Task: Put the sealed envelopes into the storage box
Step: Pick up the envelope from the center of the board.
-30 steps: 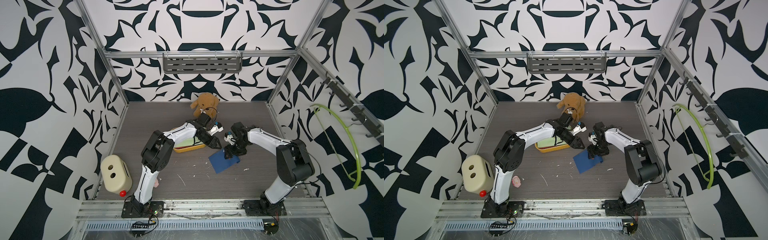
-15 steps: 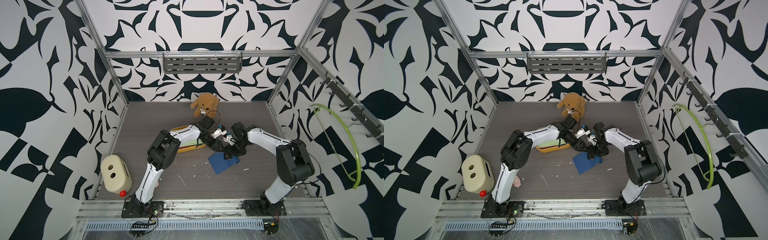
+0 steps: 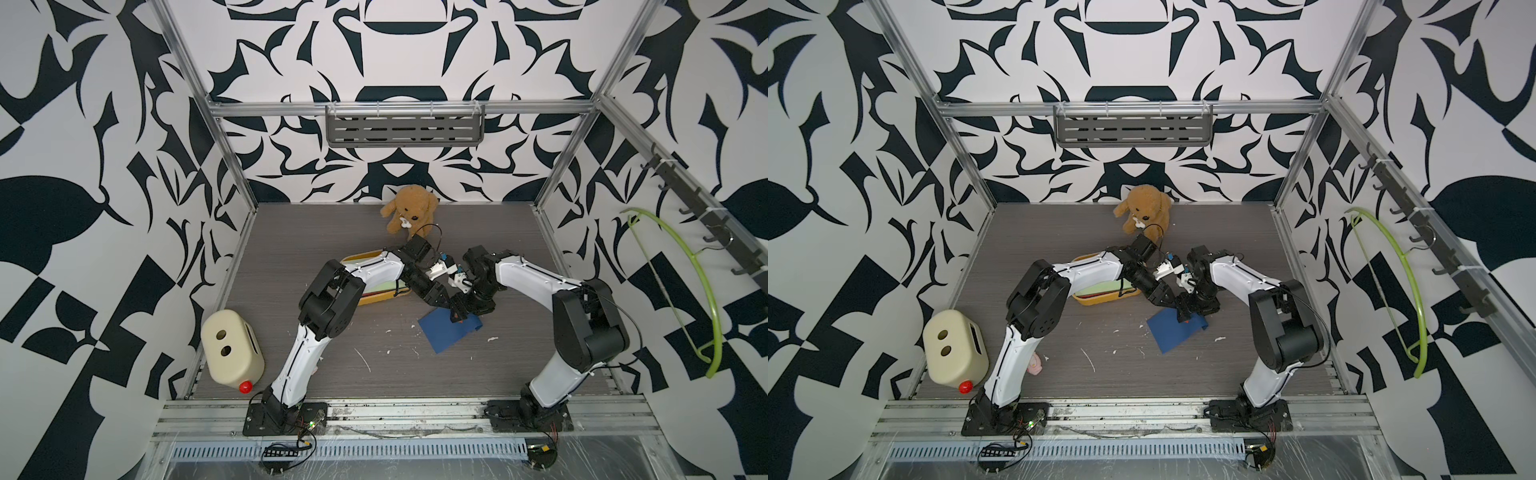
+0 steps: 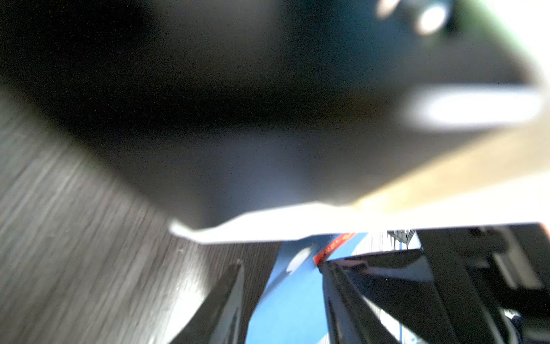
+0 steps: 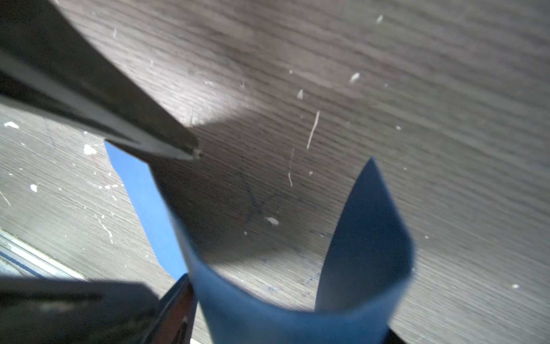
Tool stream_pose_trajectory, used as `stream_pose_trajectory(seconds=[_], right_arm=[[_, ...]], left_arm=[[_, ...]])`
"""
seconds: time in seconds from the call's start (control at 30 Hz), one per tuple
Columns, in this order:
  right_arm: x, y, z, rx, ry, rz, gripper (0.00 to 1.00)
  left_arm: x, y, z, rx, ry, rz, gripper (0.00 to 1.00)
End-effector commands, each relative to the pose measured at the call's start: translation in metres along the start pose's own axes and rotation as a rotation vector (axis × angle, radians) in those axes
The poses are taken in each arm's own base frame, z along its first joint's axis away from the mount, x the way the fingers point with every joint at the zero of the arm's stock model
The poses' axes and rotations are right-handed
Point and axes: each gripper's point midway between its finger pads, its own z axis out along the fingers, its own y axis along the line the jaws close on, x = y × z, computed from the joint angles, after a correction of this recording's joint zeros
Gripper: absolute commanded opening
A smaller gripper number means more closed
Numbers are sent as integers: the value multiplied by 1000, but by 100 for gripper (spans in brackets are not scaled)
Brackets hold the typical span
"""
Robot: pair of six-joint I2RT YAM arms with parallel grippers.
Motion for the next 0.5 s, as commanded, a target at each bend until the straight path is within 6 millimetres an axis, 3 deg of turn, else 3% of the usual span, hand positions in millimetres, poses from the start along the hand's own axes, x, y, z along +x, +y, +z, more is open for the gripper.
stream_pose_trajectory(seconds=[0.0,0.23,0.47], right_arm=[[-22,4,-10,-1,-88,-48,73],[-27,-12,-15,9,-122,-3,73],[-30,-20,-17,5,-146,25,73]], left_arm=[[18,-6,16,48,62,-28,42],[17,-17,12,82,33,-44,18],[12,-25,6,84,6,-48,5]])
